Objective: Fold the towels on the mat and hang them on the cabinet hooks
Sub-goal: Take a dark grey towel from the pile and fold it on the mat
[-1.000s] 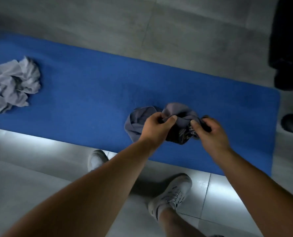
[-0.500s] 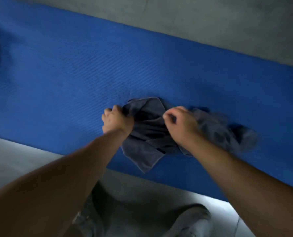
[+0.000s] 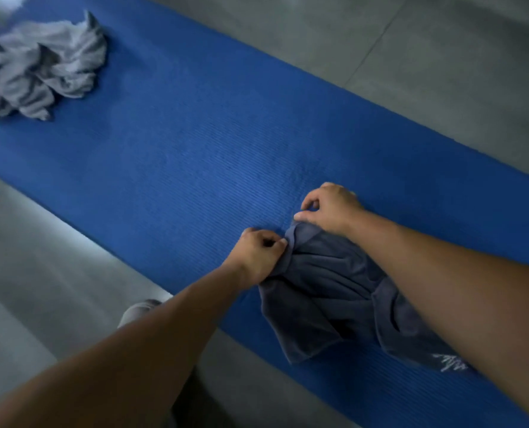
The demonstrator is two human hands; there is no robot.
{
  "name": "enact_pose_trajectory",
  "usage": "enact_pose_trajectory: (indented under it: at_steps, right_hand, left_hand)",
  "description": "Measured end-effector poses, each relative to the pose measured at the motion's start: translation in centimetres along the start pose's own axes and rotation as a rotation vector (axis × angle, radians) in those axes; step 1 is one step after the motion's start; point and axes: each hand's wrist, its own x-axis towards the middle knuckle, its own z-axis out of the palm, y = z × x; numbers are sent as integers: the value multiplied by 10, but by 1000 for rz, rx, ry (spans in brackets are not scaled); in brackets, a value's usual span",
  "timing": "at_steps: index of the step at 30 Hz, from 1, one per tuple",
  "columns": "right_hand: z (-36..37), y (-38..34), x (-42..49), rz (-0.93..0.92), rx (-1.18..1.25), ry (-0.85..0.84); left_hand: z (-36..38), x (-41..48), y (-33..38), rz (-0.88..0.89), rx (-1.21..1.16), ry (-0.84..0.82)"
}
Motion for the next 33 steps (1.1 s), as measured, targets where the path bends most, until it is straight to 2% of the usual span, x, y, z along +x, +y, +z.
enact_pose_trajectory:
  at_steps: [3, 7, 12, 16, 20, 24, 27, 31, 33]
  right_hand:
    - [-7, -1, -2, -20, -45, -113]
    - [-15, -1, -2, -49, 27, -245]
    - [-41, -16, -7, -113, 290, -141]
    - [-69, -29, -14, -188, 483, -61]
    - [-103, -47, -23, -239, 624, 104]
    - [-134, -62, -33, -239, 823, 423]
    - [-155, -71, -38, -252, 934, 567]
    - [-170, -74, -38, -306, 829, 676]
    - [-167, -69, -37, -279, 729, 708]
  left_hand:
    - [-4, -5, 0, -65, -123, -17]
    - [-13, 1, -4, -173, -309, -23]
    - [-29, -1, 15, -196, -515, -170]
    - [-42, 2, 40, -88, -650, -153]
    - [-58, 3, 68, -2, -617, -186]
    - [-81, 5, 83, 103, -480, -199]
    - [-94, 1, 95, 139, -360, -296]
    - [-109, 1, 98, 216, -222, -502]
    - [-119, 2, 92, 207, -77, -528]
